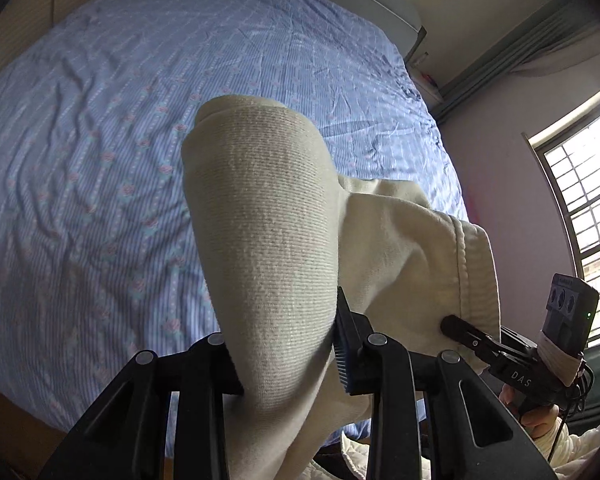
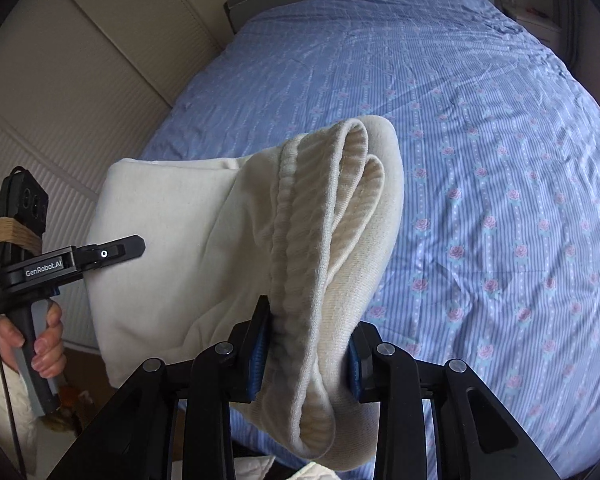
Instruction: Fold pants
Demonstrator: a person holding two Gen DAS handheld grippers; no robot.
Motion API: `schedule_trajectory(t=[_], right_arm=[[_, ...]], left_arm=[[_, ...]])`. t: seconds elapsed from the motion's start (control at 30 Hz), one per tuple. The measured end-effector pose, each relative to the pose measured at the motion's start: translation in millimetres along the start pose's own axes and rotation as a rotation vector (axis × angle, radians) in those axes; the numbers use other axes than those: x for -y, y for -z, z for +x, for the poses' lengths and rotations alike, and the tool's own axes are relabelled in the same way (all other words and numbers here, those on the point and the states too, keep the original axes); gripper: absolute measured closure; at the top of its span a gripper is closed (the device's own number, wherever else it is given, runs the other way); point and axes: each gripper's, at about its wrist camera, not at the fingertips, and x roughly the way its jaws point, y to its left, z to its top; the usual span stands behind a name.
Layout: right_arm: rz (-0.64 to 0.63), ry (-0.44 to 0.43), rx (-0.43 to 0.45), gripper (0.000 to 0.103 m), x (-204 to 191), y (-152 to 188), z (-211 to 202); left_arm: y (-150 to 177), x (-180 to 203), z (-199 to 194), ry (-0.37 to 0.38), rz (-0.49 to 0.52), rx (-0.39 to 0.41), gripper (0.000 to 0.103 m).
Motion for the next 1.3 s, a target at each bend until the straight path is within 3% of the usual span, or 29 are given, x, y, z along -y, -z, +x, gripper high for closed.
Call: schedule_trajectory(t=[0.2,0.4,0.57,0.73,0.93,1.17,1.3], right_arm=[[-0.044,-0.053,0.004,0.07,-31,29,-27],[-0.061,-0.056,0.004,0.07,-74,58,-33],[-0.049,-0.028,0.038,0.07,-133,83,-29],[0.016,-0.01,0.067,0.07,-199,101,-17],[-0.039,-0.033,0.044,0.07,-255,101,-1],[-0.132,-0.091,0.0,0.07,-289,85,23],[-0.192,-0.101,0.002,0.07,-314,75,35]], left_arm=[[35,-18,-55,-0.01,-0.04,0.055,0.072],[58,-66,-101,0.018,-0.042,0.083,0.072],[62,-121,-140,0.043,-0.004,0.072,0.073],[66,-161,-181,0.007,0.079,0.089,0.073],[74,-207,-215,-0.008,0.037,0.094,0.073],[73,-242,-241,-0.074,-0.042,0.131,0.073],[63,-266,-248,-0.068,-0.084,0.154,0.073]])
